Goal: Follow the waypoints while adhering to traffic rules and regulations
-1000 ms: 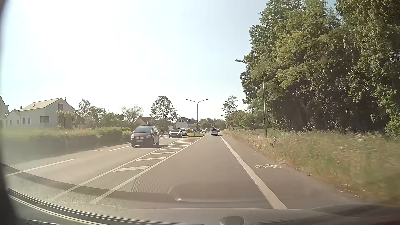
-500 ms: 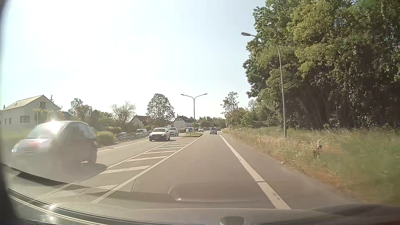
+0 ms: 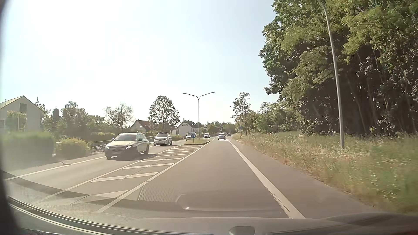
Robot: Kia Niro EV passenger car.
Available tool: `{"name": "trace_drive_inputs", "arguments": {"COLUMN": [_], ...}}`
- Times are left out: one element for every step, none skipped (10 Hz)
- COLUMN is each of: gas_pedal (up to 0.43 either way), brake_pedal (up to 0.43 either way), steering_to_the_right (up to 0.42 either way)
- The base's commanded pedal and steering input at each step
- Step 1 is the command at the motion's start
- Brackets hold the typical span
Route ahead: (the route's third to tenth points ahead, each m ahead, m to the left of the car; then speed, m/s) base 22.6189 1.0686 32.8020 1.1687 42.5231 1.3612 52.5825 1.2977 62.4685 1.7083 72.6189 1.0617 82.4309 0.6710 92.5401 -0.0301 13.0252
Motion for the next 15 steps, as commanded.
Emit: {"name": "trace_drive_inputs", "arguments": {"gas_pedal": [0.0, 0.0, 0.0, 0.0, 0.0, 0.0, 0.0, 0.0, 0.0, 0.0, 0.0, 0.0, 0.0, 0.0, 0.0], "brake_pedal": [0.03, 0.03, 0.03, 0.024, 0.024, 0.03, 0.03, 0.03, 0.03, 0.03, 0.03, 0.03, 0.03, 0.03, 0.03], "steering_to_the_right": [0.003, 0.003, 0.003, 0.003, 0.003, 0.003, 0.003, 0.004, 0.003, 0.004, 0.004, 0.004, 0.003, -0.001, -0.005]}}
